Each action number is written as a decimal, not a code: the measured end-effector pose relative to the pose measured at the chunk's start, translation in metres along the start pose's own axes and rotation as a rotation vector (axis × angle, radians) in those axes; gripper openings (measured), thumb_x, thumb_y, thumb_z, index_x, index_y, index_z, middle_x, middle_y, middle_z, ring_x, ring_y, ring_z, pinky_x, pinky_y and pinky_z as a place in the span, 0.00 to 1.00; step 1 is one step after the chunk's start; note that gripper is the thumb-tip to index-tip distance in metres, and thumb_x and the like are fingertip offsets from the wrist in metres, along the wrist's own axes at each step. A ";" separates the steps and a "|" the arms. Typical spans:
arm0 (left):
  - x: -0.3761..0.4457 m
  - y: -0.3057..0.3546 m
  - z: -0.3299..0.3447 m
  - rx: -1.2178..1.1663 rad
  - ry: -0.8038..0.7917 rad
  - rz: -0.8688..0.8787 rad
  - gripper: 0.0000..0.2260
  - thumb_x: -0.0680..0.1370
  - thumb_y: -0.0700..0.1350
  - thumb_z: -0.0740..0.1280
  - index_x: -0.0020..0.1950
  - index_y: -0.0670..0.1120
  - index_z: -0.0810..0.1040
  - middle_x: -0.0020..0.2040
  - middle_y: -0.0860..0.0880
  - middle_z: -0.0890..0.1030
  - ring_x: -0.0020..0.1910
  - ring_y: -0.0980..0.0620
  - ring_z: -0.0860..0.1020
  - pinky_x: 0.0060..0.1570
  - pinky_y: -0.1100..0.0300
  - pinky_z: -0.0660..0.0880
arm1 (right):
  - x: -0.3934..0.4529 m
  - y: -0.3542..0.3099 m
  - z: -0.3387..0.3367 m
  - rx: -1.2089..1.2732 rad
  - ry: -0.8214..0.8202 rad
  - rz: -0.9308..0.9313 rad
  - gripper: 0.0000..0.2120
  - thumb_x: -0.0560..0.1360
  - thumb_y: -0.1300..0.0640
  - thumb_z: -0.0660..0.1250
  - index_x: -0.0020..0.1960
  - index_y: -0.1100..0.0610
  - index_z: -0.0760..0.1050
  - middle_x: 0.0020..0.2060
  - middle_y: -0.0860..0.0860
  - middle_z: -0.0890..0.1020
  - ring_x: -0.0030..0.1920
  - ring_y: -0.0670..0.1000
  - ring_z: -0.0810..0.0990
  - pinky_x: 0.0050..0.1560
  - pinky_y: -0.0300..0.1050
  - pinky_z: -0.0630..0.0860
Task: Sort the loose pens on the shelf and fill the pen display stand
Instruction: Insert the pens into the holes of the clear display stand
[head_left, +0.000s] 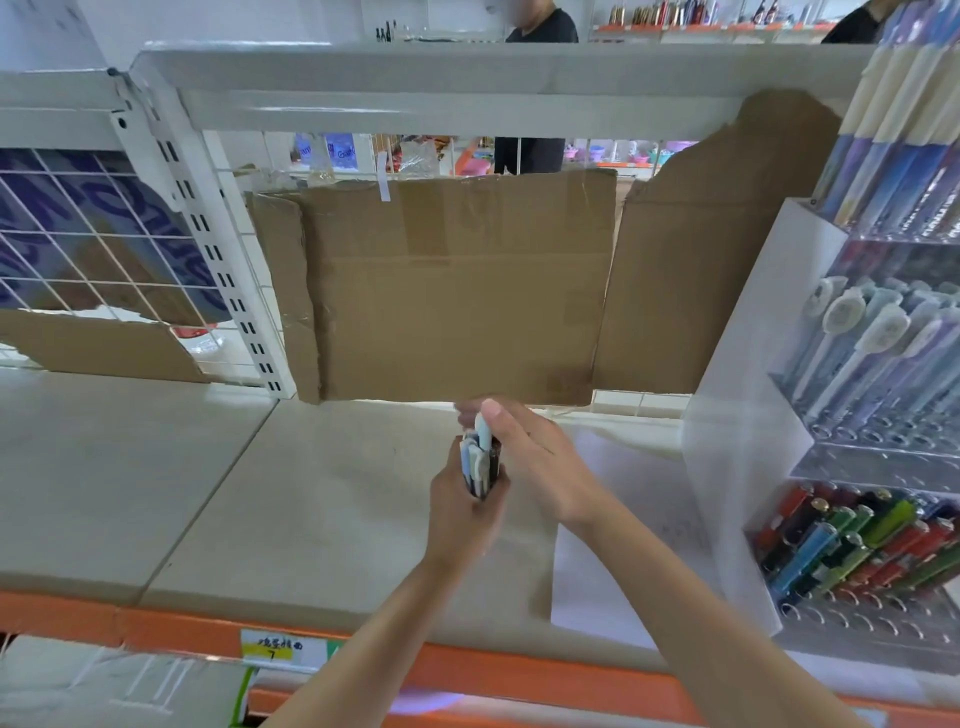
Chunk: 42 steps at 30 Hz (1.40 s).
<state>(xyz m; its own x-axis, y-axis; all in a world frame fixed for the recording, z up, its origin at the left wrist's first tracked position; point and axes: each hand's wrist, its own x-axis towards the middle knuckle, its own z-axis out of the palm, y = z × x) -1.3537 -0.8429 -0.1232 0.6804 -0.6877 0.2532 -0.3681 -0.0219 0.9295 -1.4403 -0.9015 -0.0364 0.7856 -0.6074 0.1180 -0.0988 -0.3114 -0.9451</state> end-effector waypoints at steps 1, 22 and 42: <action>-0.002 -0.002 0.000 0.013 -0.021 -0.004 0.09 0.74 0.42 0.66 0.38 0.53 0.68 0.25 0.53 0.74 0.22 0.52 0.73 0.21 0.63 0.67 | 0.000 0.001 0.002 -0.028 -0.009 -0.001 0.13 0.81 0.48 0.54 0.55 0.46 0.77 0.53 0.41 0.80 0.54 0.34 0.74 0.53 0.23 0.66; -0.001 0.047 0.001 -0.372 -0.653 -0.428 0.05 0.72 0.40 0.69 0.42 0.42 0.73 0.28 0.48 0.74 0.26 0.51 0.72 0.27 0.62 0.69 | 0.008 0.027 -0.027 0.155 0.174 0.252 0.07 0.73 0.64 0.65 0.45 0.55 0.69 0.40 0.54 0.74 0.42 0.51 0.73 0.47 0.45 0.72; -0.006 0.138 0.064 -0.816 -0.706 -0.294 0.10 0.72 0.45 0.68 0.47 0.40 0.74 0.32 0.47 0.72 0.27 0.52 0.70 0.26 0.63 0.69 | -0.077 -0.041 -0.146 -0.128 0.376 0.175 0.12 0.71 0.49 0.72 0.36 0.57 0.77 0.27 0.47 0.79 0.26 0.44 0.75 0.27 0.39 0.72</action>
<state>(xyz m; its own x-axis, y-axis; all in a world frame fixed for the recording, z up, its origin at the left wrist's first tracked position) -1.4488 -0.8885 -0.0134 0.0642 -0.9976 0.0262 0.4505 0.0524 0.8912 -1.5859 -0.9485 0.0372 0.4754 -0.8757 0.0840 -0.3044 -0.2533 -0.9182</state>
